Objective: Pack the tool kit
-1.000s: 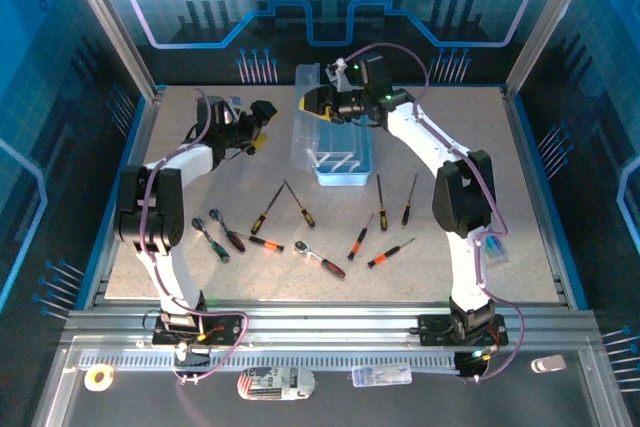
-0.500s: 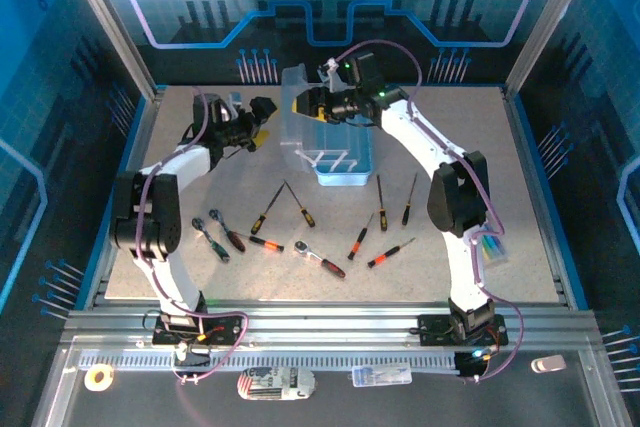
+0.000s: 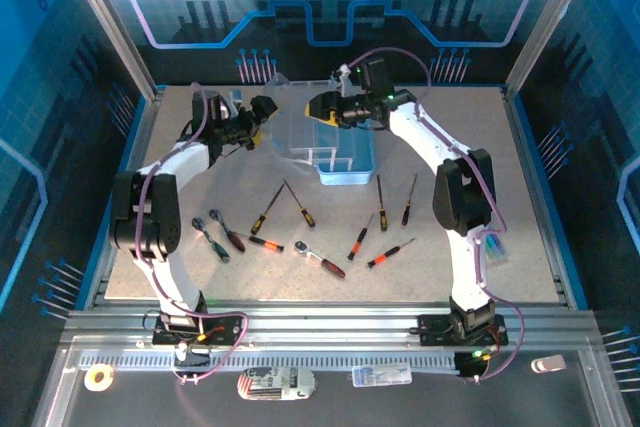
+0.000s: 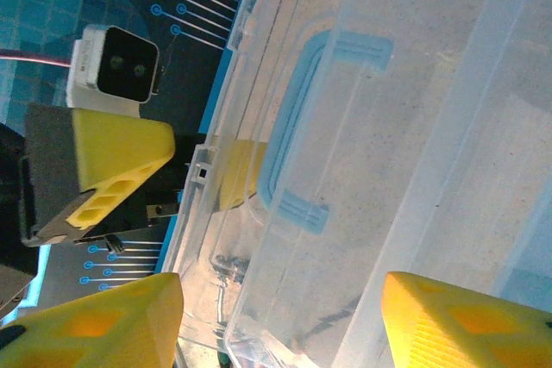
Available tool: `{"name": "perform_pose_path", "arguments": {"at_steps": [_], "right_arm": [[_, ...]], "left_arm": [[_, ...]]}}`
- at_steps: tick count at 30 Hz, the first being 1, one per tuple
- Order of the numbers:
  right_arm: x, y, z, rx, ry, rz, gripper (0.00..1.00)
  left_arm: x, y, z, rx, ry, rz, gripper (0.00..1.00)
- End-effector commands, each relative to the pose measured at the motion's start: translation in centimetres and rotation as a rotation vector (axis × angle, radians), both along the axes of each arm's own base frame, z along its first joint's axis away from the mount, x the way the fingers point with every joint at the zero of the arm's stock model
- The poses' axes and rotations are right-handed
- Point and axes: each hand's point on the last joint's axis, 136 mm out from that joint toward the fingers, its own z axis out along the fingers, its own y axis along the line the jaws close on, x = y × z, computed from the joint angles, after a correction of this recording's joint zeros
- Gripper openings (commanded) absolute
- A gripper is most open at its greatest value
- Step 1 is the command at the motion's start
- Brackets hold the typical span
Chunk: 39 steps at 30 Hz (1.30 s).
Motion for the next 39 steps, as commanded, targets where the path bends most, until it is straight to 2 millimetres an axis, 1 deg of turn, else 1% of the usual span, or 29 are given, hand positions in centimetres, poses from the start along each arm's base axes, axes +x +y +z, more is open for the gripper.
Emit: {"name": "perform_pose_path", "arguments": {"at_steps": [1, 2, 5, 8, 10, 11, 12, 16, 19, 21, 24, 30, 33, 39], "right_arm": [[-0.7, -1.8, 3.0, 0.029, -0.05, -0.019, 0.64], [-0.7, -2.5, 3.3, 0.026, -0.058, -0.033, 0.64], [-0.6, -5.6, 4.1, 0.002, -0.088, -0.091, 0.64], [-0.5, -8.8, 4.0, 0.006, -0.094, -0.157, 0.64], [-0.1, -10.8, 2.4, -0.026, -0.072, -0.202, 0.64], [-0.1, -11.4, 1.5, -0.046, -0.055, -0.215, 0.64], [0.1, -12.2, 0.0, -0.084, -0.035, -0.232, 0.64], [-0.2, -13.9, -4.3, -0.206, 0.015, -0.261, 0.64], [-0.3, -14.6, -6.2, -0.274, 0.029, -0.279, 0.64], [-0.2, -14.7, -7.5, -0.304, 0.047, -0.276, 0.63], [-0.2, -14.8, -9.5, -0.371, 0.064, -0.284, 0.62], [-0.3, -14.8, -12.7, -0.437, 0.1, -0.288, 0.58], [-0.2, -14.9, -13.7, -0.451, 0.109, -0.304, 0.54], [-0.5, -14.8, -15.6, -0.438, 0.161, -0.295, 0.53]], "left_arm": [[0.5, -0.1, 0.2, 0.048, -0.024, -0.048, 0.99], [0.5, -0.1, -0.1, 0.067, -0.015, -0.058, 0.99], [0.4, 0.2, -1.1, 0.125, 0.01, -0.081, 0.99], [0.5, 0.4, -2.2, 0.154, 0.029, -0.088, 0.97], [0.8, 0.4, -2.5, 0.151, 0.027, -0.094, 0.95], [1.0, 0.4, -2.6, 0.157, 0.028, -0.09, 0.94], [1.1, 0.5, -2.8, 0.161, 0.029, -0.091, 0.93], [2.0, 0.8, -3.3, 0.172, 0.033, -0.099, 0.91], [2.6, 1.2, -3.6, 0.174, 0.029, -0.104, 0.9], [3.1, 1.7, -3.9, 0.183, 0.04, -0.103, 0.89], [3.5, 2.2, -5.0, 0.222, 0.083, -0.091, 0.89], [3.3, 2.3, -6.4, 0.212, 0.11, -0.074, 0.89], [3.2, 2.4, -7.4, 0.215, 0.127, -0.07, 0.89], [3.2, 3.6, -8.8, 0.213, 0.154, -0.04, 0.9]]}}
